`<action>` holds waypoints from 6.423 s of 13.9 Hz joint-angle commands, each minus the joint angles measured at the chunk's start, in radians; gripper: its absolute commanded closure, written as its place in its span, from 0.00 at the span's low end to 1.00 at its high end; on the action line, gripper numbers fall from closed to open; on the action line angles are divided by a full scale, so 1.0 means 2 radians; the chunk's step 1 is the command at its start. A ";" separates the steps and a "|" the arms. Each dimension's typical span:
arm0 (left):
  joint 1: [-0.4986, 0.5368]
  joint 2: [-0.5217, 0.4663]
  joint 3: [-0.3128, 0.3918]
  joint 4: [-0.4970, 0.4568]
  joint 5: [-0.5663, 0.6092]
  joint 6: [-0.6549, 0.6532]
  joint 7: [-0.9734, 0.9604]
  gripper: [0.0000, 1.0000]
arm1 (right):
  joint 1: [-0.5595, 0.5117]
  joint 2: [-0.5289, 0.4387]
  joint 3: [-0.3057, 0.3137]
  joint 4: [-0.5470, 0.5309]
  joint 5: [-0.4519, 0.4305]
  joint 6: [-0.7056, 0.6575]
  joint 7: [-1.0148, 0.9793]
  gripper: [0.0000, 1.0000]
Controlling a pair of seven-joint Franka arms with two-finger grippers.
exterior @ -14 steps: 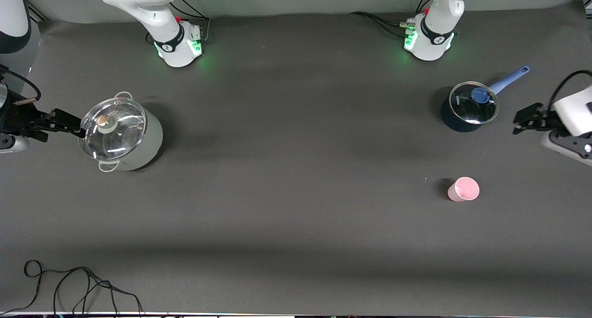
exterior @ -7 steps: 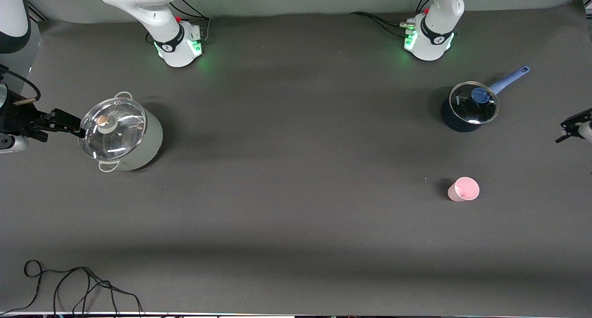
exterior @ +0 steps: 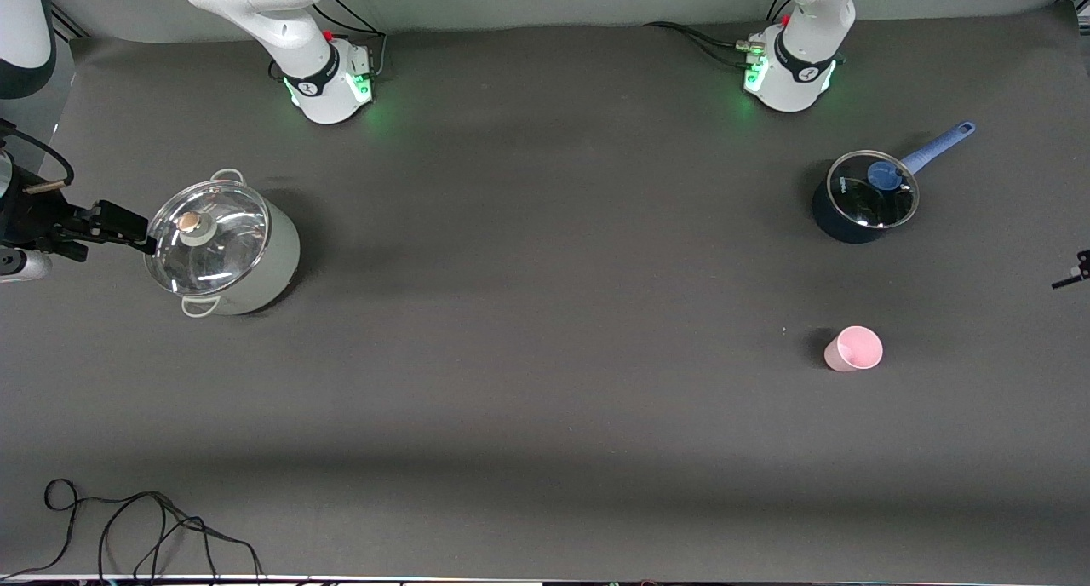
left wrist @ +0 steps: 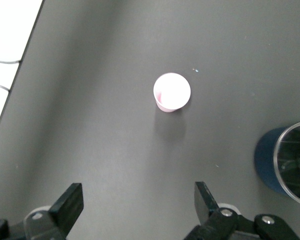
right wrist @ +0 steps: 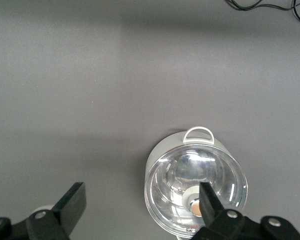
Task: Transfer pink cup from left to right arm
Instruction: 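Lower the left gripper beside the pink cup, then close the left gripper around the pink cup, then carry the pink cup with the left gripper toward the table middle, then reach the right gripper to the pink cup held by the left gripper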
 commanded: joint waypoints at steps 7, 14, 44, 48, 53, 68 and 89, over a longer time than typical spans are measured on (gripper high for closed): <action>0.052 0.154 -0.006 0.066 -0.145 0.004 0.215 0.01 | 0.002 0.000 -0.002 0.012 0.007 -0.007 -0.002 0.00; 0.074 0.250 -0.008 0.060 -0.270 0.004 0.320 0.01 | 0.001 -0.001 -0.003 0.014 0.008 -0.009 -0.006 0.00; 0.018 0.359 -0.063 0.018 -0.369 -0.089 0.419 1.00 | 0.002 -0.003 -0.003 0.008 0.007 -0.005 -0.004 0.00; -0.035 0.369 -0.063 0.018 -0.437 -0.084 0.417 1.00 | 0.002 -0.003 -0.003 0.008 0.007 -0.004 -0.005 0.00; -0.123 0.367 -0.112 0.021 -0.535 0.037 0.417 1.00 | 0.001 -0.002 -0.004 0.008 0.007 -0.004 -0.006 0.00; -0.341 0.365 -0.308 0.190 -0.610 0.522 0.262 1.00 | 0.002 -0.040 -0.001 0.012 0.013 -0.039 0.381 0.00; -0.566 0.341 -0.298 0.348 -0.606 0.759 0.177 1.00 | 0.051 0.008 0.003 0.105 0.056 -0.040 0.449 0.00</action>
